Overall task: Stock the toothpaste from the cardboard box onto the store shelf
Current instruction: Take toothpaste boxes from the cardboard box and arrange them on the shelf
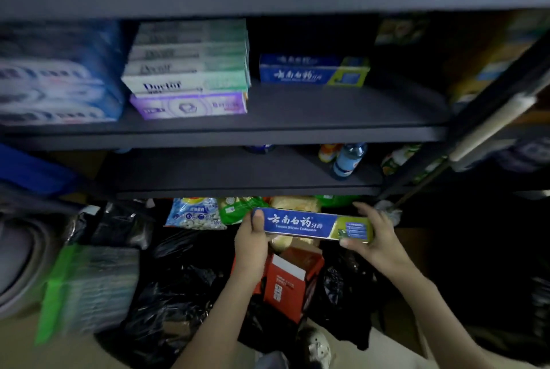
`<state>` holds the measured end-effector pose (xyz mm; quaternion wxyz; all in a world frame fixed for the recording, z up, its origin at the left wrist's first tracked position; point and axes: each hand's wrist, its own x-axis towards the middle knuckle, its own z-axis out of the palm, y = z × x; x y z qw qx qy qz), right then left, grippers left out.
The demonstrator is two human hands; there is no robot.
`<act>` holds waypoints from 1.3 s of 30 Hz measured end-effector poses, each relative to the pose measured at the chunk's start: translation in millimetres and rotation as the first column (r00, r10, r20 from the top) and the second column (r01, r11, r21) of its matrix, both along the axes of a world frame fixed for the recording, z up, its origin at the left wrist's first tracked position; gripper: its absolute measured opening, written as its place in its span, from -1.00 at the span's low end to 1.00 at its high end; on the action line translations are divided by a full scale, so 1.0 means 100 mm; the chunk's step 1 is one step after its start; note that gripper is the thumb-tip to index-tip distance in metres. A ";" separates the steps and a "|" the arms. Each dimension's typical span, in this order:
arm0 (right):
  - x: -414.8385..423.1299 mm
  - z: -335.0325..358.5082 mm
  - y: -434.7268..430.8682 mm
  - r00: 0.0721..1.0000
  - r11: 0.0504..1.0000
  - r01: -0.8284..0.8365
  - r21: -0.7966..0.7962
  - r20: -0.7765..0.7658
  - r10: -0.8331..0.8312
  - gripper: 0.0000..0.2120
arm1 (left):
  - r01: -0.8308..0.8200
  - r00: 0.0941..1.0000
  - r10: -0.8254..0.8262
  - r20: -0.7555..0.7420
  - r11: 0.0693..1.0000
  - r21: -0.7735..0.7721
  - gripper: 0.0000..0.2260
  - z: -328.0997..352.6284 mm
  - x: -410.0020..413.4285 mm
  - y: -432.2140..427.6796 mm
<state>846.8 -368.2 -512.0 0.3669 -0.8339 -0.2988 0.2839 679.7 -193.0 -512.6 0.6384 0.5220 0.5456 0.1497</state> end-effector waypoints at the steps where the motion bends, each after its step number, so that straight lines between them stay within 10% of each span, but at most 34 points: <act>1: -0.01 0.18 0.02 0.992 0.993 0.111 0.048 -0.068 -0.108 -0.35 | -0.033 0.998 0.032 0.050 0.999 0.016 -0.80 0.19 0.01 0.00; 4: -0.01 0.64 0.18 0.924 0.927 0.346 0.145 -0.227 -0.309 -0.46 | -0.086 0.977 0.063 0.202 0.991 0.107 -0.79 0.68 0.13 0.07; 13: 0.64 1.17 0.88 0.903 0.900 0.399 0.178 0.093 -0.419 -0.52 | -0.109 0.951 -0.037 0.307 0.890 0.443 -0.83 1.20 0.81 0.53; 19: 1.17 0.82 1.32 0.889 0.870 0.381 0.313 0.134 -0.438 -0.45 | 0.180 0.983 -0.133 -0.128 0.532 0.827 -0.65 0.80 1.47 0.97; 29: 1.69 0.52 1.72 0.847 0.965 0.118 0.233 0.484 -0.221 -0.26 | 0.576 0.808 -0.043 -0.588 -0.159 0.802 -0.50 0.50 2.05 1.22; 39: 1.65 0.74 1.95 0.755 0.998 0.065 0.023 0.653 -0.064 -0.28 | 0.756 0.648 -0.102 -0.755 -0.032 0.654 -0.28 0.81 1.97 1.44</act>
